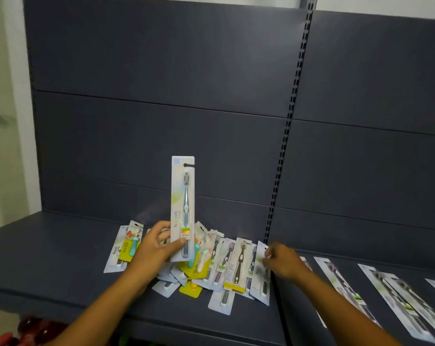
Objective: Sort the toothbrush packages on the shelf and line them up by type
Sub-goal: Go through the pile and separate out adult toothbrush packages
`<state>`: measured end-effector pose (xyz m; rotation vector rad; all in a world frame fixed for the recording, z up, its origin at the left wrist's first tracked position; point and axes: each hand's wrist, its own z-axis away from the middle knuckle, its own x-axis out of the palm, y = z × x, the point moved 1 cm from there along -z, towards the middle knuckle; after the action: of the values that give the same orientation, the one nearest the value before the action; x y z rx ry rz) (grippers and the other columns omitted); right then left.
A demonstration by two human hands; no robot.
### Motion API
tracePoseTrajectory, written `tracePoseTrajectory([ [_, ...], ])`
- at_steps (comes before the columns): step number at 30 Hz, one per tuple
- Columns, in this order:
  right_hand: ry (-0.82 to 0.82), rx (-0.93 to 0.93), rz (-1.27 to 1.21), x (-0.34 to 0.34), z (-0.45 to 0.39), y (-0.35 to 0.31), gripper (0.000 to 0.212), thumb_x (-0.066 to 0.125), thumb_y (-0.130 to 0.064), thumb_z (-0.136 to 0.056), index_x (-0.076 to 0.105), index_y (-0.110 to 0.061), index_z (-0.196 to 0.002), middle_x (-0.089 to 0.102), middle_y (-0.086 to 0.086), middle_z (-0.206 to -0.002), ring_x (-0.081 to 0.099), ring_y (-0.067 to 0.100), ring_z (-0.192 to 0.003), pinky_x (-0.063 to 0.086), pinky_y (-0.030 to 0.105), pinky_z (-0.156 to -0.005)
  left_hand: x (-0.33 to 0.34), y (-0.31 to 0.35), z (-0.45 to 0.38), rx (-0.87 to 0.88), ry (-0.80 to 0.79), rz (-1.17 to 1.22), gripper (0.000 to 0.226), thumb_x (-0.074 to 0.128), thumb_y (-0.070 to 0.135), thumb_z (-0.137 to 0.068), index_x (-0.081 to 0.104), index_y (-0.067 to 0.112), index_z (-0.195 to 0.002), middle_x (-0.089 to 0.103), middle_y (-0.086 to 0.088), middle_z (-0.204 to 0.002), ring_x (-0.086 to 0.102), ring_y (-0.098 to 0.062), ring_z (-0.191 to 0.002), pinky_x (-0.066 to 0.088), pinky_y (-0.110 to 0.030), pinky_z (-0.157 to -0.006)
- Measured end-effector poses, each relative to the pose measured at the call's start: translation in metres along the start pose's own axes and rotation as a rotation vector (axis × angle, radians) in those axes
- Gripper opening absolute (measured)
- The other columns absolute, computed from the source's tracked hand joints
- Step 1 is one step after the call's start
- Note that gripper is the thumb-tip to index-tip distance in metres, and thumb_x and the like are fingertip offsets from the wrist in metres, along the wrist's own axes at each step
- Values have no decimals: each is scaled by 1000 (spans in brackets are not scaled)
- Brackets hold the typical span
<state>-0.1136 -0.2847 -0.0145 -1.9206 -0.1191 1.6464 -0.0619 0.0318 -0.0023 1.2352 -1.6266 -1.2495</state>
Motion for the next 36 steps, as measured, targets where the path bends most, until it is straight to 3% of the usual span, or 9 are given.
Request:
tracePoseTrajectory([
  [4,-58,102,48,7,6,8,13,63,-30,-86,59,-18,-82,59,0,-80,57,11,-71,45,23,-60,11,7,5,65,-33,6,31,69,8,-86,58,13,-114,74,-4,-110,70,-21,-102,57,-41,-88],
  [9,-144,153,32,32,8,16,41,61,-46,-85,63,-22,-118,67,-2,-120,64,17,-97,53,29,-88,21,8,6,107,-34,11,32,70,7,-84,58,14,-113,74,-2,-109,71,-18,-102,57,-39,-88],
  [14,-127,162,55,38,11,8,30,56,-40,-91,61,-17,-108,65,0,-102,60,15,-85,48,25,-73,30,5,9,122,-67,4,32,69,6,-85,58,17,-112,74,4,-108,71,-13,-101,59,-27,-82],
  [17,-50,170,4,40,10,5,36,57,-42,-90,54,-13,-109,61,5,-109,56,18,-87,44,28,-71,34,2,11,119,-76,22,32,69,4,-85,58,15,-113,75,3,-107,71,-13,-99,58,-22,-79],
  [20,95,106,-161,39,9,0,23,56,-27,-91,45,-9,-101,60,8,-103,56,20,-81,43,28,-62,40,1,10,107,-87,51,33,69,1,-84,59,13,-113,75,0,-105,72,-16,-98,58,-22,-77],
  [24,219,-7,-565,29,18,-7,23,52,-10,-94,40,-21,-110,61,-2,-110,63,15,-83,52,27,-62,52,-1,9,111,-97,64,36,70,3,-83,58,13,-116,73,-6,-110,70,-21,-103,56,-41,-91],
  [27,270,-134,-807,17,28,-8,36,47,-2,-96,42,-27,-121,60,-7,-117,65,8,-92,55,21,-65,64,-2,10,116,-94,67,37,71,5,-83,58,16,-115,74,-5,-109,71,-20,-101,55,-43,-92],
  [30,324,-193,-878,4,37,2,41,44,5,-96,44,-22,-127,57,-6,-118,64,-5,-91,53,14,-68,77,0,13,127,-87,58,37,71,8,-82,57,18,-115,74,-3,-108,71,-18,-100,56,-41,-90],
  [36,410,-192,-876,-26,60,44,41,52,4,-94,50,-27,-121,61,-1,-116,66,3,-97,59,32,-81,124,9,28,122,-102,80,36,71,5,-82,58,18,-113,75,-1,-105,71,-15,-98,59,-33,-85],
])
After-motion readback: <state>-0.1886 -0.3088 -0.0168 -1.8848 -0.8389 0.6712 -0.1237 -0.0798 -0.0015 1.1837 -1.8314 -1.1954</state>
